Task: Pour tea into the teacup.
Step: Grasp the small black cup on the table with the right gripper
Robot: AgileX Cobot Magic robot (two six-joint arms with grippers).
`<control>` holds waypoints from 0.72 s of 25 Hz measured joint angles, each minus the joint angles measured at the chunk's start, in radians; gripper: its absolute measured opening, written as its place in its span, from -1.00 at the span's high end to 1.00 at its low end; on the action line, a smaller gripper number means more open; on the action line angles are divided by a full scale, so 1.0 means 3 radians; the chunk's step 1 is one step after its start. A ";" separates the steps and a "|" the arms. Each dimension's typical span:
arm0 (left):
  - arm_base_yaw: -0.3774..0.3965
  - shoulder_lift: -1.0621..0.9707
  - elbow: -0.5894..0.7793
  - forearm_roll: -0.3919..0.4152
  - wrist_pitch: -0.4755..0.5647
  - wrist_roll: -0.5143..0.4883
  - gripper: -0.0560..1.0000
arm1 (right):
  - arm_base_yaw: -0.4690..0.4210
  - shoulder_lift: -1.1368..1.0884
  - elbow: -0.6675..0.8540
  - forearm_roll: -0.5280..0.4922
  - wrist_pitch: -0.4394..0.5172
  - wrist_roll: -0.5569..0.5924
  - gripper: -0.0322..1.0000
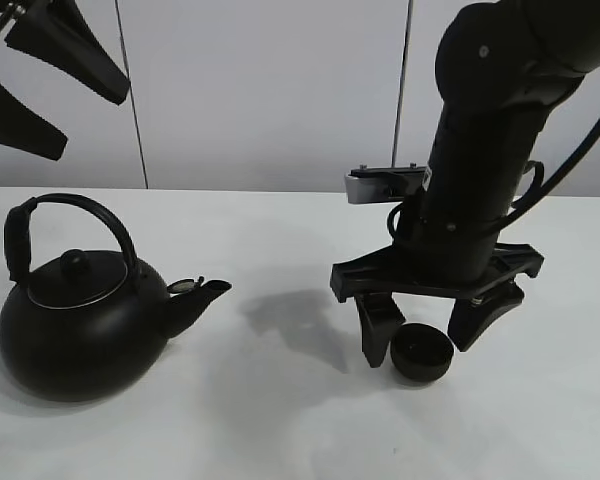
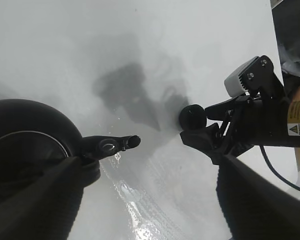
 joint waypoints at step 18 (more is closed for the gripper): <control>0.0000 0.0000 0.0000 0.0000 0.0000 0.0000 -0.13 | 0.0000 0.0000 0.0137 -0.0031 -0.0325 0.0092 -0.08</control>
